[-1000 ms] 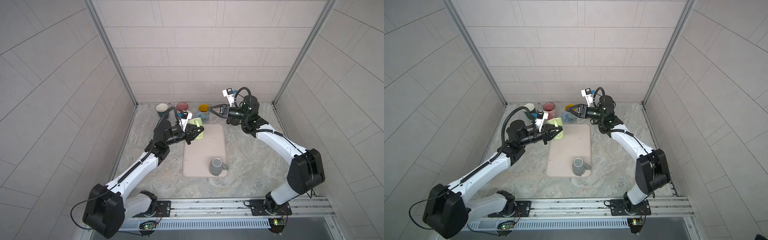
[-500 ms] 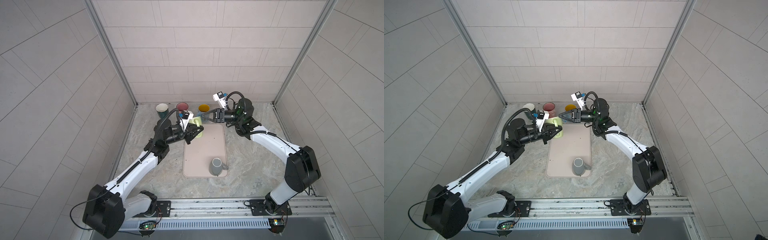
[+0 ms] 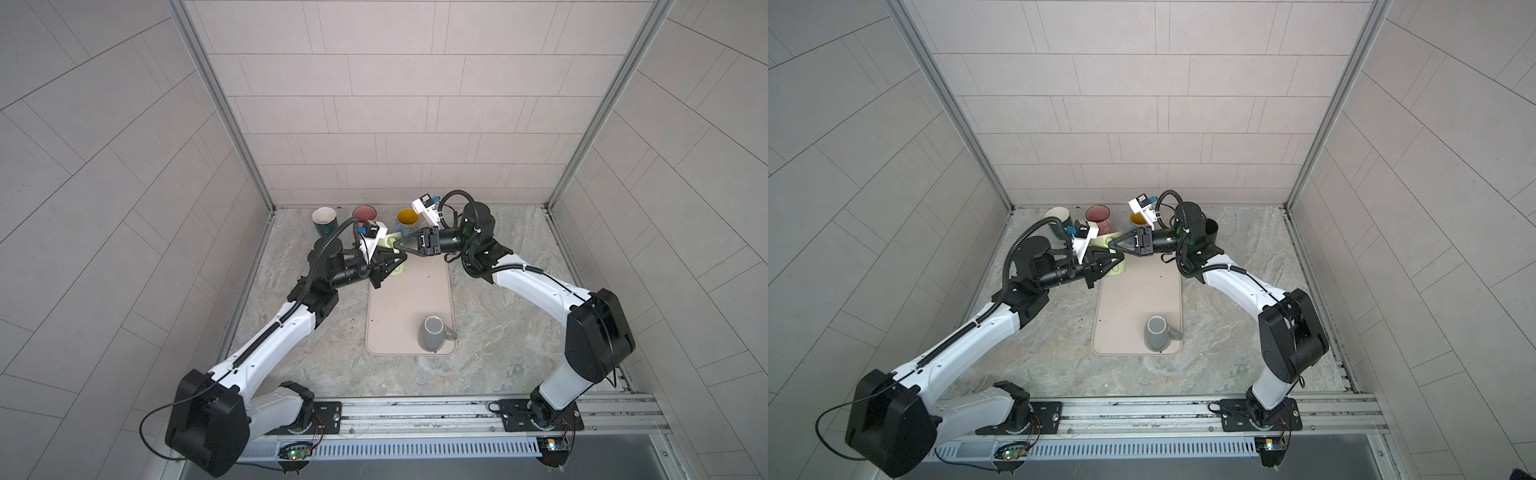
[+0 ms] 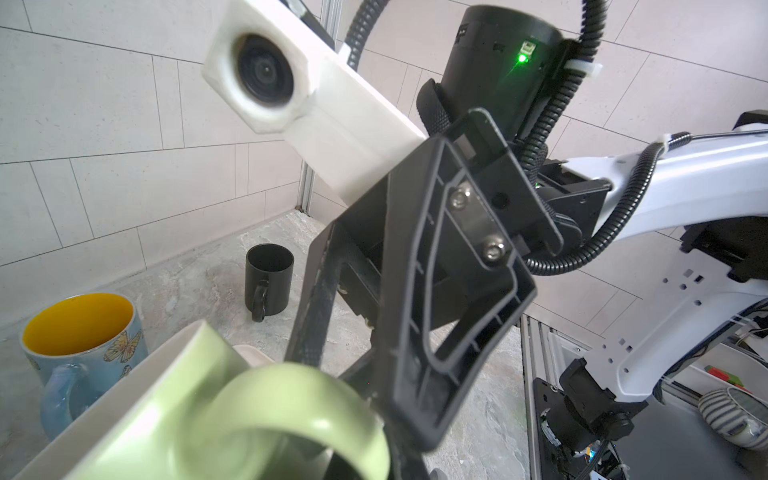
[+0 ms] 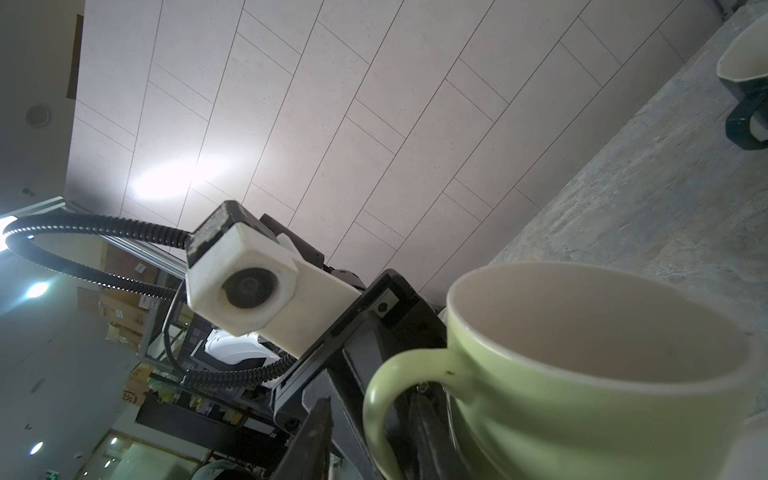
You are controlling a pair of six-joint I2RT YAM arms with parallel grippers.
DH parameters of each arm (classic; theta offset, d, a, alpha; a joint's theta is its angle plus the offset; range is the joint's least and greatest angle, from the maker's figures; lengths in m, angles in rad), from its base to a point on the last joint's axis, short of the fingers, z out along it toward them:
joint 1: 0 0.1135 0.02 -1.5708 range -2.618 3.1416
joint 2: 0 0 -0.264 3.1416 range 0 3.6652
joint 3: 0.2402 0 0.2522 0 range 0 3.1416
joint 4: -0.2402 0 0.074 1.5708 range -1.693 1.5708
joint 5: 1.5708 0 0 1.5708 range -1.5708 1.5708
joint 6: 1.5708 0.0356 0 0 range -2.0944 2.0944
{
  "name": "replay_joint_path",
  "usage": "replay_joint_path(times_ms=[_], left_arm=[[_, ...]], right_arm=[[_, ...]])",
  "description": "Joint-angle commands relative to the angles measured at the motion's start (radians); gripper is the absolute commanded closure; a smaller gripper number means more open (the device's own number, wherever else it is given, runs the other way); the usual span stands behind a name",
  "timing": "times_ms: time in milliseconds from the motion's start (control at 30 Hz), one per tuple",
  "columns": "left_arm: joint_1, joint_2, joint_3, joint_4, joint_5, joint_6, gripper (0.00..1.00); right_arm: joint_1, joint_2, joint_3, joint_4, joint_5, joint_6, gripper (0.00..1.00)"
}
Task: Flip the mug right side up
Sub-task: 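Grasp the green mug handle with the right gripper, release the left gripper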
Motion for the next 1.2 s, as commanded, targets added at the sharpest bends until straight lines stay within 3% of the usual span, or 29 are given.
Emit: replay_joint_path(times_ms=[0, 567, 800, 1100, 1167], left_arm=[[-0.001, -0.017, 0.062, 0.098, 0.009, 0.04, 1.0], [0.0, 0.004, 0.067, 0.111, 0.056, 0.012, 1.0], [-0.001, 0.001, 0.062, 0.11, 0.062, 0.008, 1.0], [-0.001, -0.022, 0.065, 0.079, -0.008, 0.002, 1.0], [-0.001, -0.028, 0.067, 0.072, -0.02, -0.001, 0.91]], right_arm=[[0.016, 0.01, -0.008, 0.005, -0.021, 0.004, 0.69], [0.042, 0.055, 0.005, 0.002, -0.038, 0.009, 0.78], [0.043, 0.062, 0.008, 0.006, -0.036, 0.017, 1.0], [0.043, 0.042, -0.024, 0.055, -0.001, 0.02, 1.0], [0.043, 0.033, -0.03, 0.055, 0.01, 0.007, 1.0]])
